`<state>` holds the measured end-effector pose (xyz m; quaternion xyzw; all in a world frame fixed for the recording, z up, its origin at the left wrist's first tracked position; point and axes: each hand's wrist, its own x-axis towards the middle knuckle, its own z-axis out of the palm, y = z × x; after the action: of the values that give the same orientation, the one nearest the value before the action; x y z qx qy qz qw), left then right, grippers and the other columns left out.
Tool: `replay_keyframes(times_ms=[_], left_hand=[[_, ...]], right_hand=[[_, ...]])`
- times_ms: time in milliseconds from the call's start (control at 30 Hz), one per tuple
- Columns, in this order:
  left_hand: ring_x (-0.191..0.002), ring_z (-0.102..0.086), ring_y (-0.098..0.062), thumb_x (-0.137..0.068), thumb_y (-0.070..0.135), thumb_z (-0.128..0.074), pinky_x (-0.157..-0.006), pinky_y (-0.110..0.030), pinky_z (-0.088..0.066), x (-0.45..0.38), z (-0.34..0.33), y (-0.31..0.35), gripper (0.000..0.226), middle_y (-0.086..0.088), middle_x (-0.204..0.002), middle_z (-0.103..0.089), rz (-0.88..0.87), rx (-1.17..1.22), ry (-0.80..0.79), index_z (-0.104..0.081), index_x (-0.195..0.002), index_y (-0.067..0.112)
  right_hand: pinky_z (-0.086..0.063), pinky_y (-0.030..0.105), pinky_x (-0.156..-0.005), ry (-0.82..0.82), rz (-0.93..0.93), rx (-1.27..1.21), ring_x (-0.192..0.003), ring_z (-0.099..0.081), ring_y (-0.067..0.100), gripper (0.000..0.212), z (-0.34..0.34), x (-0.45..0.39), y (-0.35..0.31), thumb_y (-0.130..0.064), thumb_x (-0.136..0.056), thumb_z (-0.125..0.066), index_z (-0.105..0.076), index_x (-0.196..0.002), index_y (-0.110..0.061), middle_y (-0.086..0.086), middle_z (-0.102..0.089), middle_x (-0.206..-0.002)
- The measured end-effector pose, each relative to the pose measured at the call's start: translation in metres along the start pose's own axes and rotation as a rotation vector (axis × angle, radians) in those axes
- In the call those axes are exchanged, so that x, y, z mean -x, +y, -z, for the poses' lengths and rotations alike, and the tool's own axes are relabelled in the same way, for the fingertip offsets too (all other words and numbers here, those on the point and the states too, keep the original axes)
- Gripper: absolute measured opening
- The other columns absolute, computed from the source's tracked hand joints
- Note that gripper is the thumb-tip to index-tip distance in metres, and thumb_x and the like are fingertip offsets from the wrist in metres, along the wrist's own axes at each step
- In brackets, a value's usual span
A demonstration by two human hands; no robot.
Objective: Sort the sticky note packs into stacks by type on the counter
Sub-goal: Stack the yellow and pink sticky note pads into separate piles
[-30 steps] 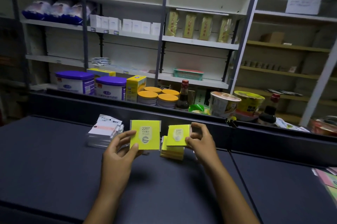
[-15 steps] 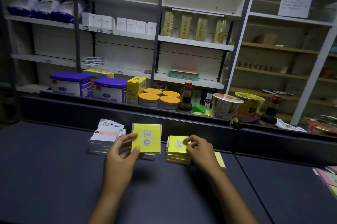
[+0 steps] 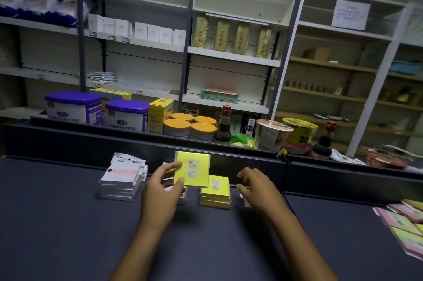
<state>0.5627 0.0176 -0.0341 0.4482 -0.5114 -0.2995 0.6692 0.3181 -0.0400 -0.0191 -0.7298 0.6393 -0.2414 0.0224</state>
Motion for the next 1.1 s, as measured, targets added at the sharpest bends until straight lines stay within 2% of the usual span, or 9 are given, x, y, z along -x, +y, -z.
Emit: replay_keyframes(times_ms=[133,233,333,433,567,700,833,1000,1100], left_hand=[[-0.093,-0.064,-0.01,-0.087,0.009,-0.07,-0.078,-0.034,-0.055,-0.013,-0.021,-0.002,0.03,0.011,-0.103,-0.069,-0.011,-0.113,-0.073,-0.067,-0.107,0.031],[-0.095,-0.062,-0.003,-0.084,0.014,-0.073,-0.085,-0.029,-0.053,-0.022,-0.039,-0.006,0.029,0.013,-0.101,-0.069,-0.023,-0.228,-0.125,-0.068,-0.109,0.028],[-0.098,-0.063,-0.009,-0.083,0.02,-0.074,-0.089,-0.031,-0.052,-0.029,-0.051,-0.014,0.03,0.007,-0.098,-0.069,-0.017,-0.335,-0.19,-0.068,-0.112,0.026],[-0.103,-0.062,-0.016,-0.084,0.026,-0.074,-0.091,-0.035,-0.051,-0.029,-0.055,-0.024,0.032,0.003,-0.104,-0.07,-0.002,-0.446,-0.237,-0.067,-0.116,0.026],[-0.107,-0.057,-0.014,-0.092,0.034,-0.064,-0.089,-0.03,-0.047,-0.025,-0.057,-0.03,0.034,0.003,-0.114,-0.066,-0.029,-0.592,-0.28,-0.06,-0.124,0.025],[-0.121,-0.043,-0.017,-0.099,0.041,-0.048,-0.091,-0.031,-0.044,-0.021,-0.059,-0.032,0.034,0.003,-0.124,-0.056,-0.13,-0.795,-0.287,-0.051,-0.13,0.028],[-0.119,-0.038,-0.016,-0.101,0.043,-0.04,-0.083,-0.026,-0.045,-0.016,-0.061,-0.032,0.034,0.001,-0.126,-0.043,-0.175,-0.962,-0.272,-0.048,-0.13,0.028],[-0.118,-0.04,-0.018,-0.102,0.04,-0.04,-0.084,-0.027,-0.046,-0.014,-0.064,-0.033,0.034,-0.002,-0.128,-0.04,-0.214,-1.0,-0.271,-0.048,-0.13,0.023],[-0.115,-0.044,-0.018,-0.099,0.037,-0.049,-0.084,-0.028,-0.046,-0.012,-0.064,-0.03,0.033,-0.001,-0.124,-0.043,-0.269,-0.955,-0.241,-0.051,-0.128,0.022]], right_hand=[[-0.047,0.028,-0.08,0.001,0.031,0.216,-0.11,-0.054,0.015,0.035,0.017,0.001,0.011,-0.042,-0.097,-0.054,-0.05,-0.128,-0.025,-0.003,-0.055,-0.123],[-0.045,0.028,-0.077,0.022,0.029,0.267,-0.108,-0.054,0.017,0.035,0.023,0.003,0.013,-0.045,-0.099,-0.05,-0.05,-0.126,-0.024,-0.003,-0.056,-0.122],[-0.05,0.031,-0.081,0.03,0.023,0.272,-0.109,-0.054,0.016,0.035,0.025,0.004,0.013,-0.046,-0.099,-0.048,-0.051,-0.126,-0.024,-0.003,-0.056,-0.122],[-0.05,0.032,-0.082,0.032,0.013,0.271,-0.109,-0.055,0.017,0.035,0.025,0.005,0.015,-0.046,-0.099,-0.048,-0.051,-0.126,-0.024,-0.003,-0.056,-0.122],[-0.049,0.03,-0.082,0.029,0.002,0.268,-0.109,-0.054,0.016,0.035,0.022,0.004,0.017,-0.046,-0.099,-0.048,-0.051,-0.126,-0.024,-0.003,-0.056,-0.122],[-0.049,0.029,-0.078,0.035,0.0,0.261,-0.105,-0.055,0.015,0.033,0.015,0.003,0.016,-0.047,-0.098,-0.049,-0.052,-0.123,-0.025,-0.003,-0.057,-0.119],[-0.046,0.027,-0.076,0.039,-0.003,0.243,-0.106,-0.055,0.014,0.033,0.01,0.008,0.017,-0.046,-0.098,-0.049,-0.052,-0.123,-0.025,-0.004,-0.056,-0.12],[-0.048,0.029,-0.083,0.03,-0.032,0.228,-0.11,-0.053,0.015,0.034,0.015,0.021,0.027,-0.046,-0.099,-0.048,-0.052,-0.125,-0.025,-0.004,-0.055,-0.121],[-0.05,0.032,-0.085,0.023,-0.06,0.227,-0.11,-0.053,0.015,0.034,0.024,0.033,0.034,-0.046,-0.099,-0.049,-0.051,-0.125,-0.025,-0.003,-0.055,-0.121]])
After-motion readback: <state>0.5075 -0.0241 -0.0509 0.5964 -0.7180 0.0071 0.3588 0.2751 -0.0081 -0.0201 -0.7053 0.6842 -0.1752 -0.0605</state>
